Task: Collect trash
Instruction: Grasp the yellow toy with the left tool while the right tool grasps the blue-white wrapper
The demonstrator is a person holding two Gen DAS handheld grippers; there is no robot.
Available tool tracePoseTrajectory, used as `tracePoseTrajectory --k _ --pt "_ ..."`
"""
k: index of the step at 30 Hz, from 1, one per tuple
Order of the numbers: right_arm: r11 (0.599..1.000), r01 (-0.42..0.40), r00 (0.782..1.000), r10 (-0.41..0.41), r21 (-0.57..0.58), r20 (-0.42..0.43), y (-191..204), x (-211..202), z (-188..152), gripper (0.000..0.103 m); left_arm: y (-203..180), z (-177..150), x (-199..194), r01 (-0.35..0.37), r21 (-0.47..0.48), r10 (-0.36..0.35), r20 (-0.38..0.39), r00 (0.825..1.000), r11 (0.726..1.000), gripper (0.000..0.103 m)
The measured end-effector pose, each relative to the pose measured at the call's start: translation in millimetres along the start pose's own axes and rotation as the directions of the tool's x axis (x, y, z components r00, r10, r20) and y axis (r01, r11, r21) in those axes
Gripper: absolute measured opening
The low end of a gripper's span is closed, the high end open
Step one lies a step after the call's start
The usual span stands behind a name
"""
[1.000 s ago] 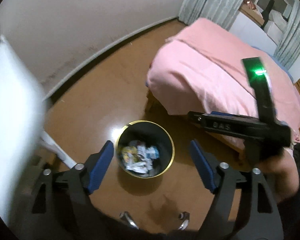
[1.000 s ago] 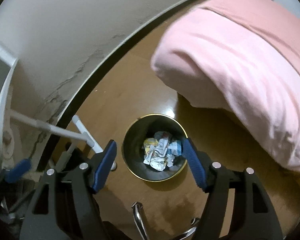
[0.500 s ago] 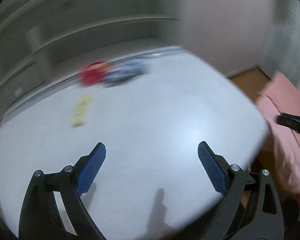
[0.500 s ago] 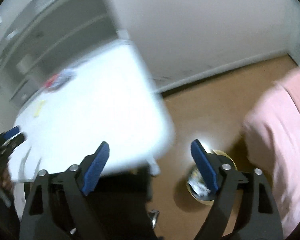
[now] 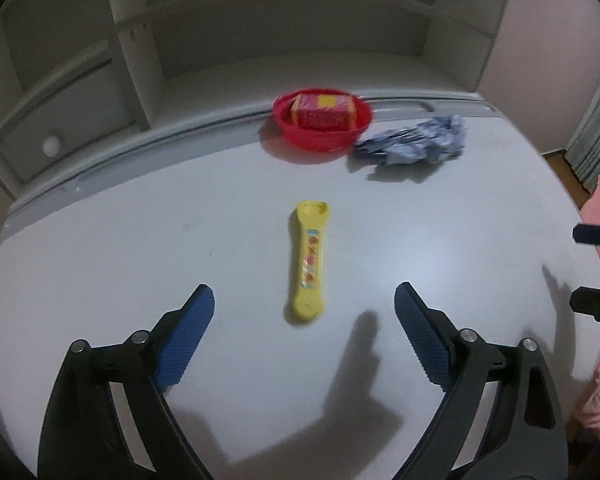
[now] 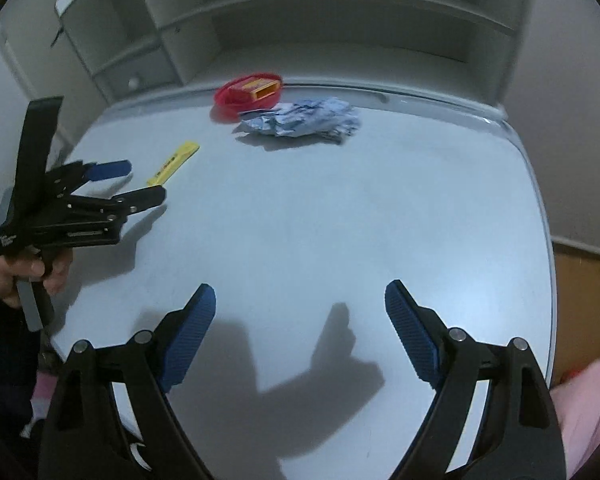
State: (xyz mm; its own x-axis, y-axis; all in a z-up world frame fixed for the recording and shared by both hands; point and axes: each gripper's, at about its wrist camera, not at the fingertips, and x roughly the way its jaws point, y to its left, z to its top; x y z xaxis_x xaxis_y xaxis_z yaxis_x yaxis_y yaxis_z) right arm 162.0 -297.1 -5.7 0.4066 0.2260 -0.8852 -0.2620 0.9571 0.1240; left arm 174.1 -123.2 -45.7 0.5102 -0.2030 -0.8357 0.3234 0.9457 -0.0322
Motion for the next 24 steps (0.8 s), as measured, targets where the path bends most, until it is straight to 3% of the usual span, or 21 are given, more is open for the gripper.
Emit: tracePoseTrajectory --k 3,4,5,7,13,20,22,24 --pt "0.998 0.009 1.0 -0.011 -0.058 -0.024 -0.4 16.4 24.5 0.084 2.0 5.4 11.1 -0.042 0.02 0.041 0.017 0.999 0.999 0.072" --pt "0.997 0.011 1.0 -0.013 -0.074 -0.028 -1.0 21.5 33.0 0.084 1.2 6.4 11.7 -0.05 0.031 0.049 0.023 0.999 0.998 0.061" --pt "0.995 0.007 0.999 -0.01 -0.097 -0.032 -1.4 27.3 43.0 0.084 -0.5 5.8 8.6 -0.044 0.033 0.043 0.031 0.999 0.999 0.041" --pt "0.989 0.002 0.999 -0.008 -0.151 -0.037 -1.1 40.7 64.6 0.086 -2.9 7.3 7.6 -0.049 0.05 0.047 0.033 0.998 0.998 0.012" --pt "0.941 0.02 0.998 -0.04 -0.337 -0.055 5.1 73.5 112.0 0.086 3.7 -0.6 -0.6 -0.028 0.025 0.027 0.023 0.999 0.999 0.012" --pt "0.898 0.004 0.994 -0.053 -0.44 -0.1 15.8 97.3 136.7 0.087 13.3 -17.1 -9.4 -0.021 -0.009 0.021 0.005 1.0 1.0 0.012" --pt "0.903 -0.003 0.992 -0.052 -0.43 -0.118 16.6 102.2 135.8 0.07 15.4 -20.3 -10.6 -0.026 -0.022 0.026 0.0 1.0 0.999 0.012" --pt "0.915 -0.001 0.993 -0.047 -0.404 -0.109 16.3 99.3 129.4 0.066 15.2 -24.2 -14.4 -0.027 -0.027 0.027 0.002 1.0 0.999 0.012"
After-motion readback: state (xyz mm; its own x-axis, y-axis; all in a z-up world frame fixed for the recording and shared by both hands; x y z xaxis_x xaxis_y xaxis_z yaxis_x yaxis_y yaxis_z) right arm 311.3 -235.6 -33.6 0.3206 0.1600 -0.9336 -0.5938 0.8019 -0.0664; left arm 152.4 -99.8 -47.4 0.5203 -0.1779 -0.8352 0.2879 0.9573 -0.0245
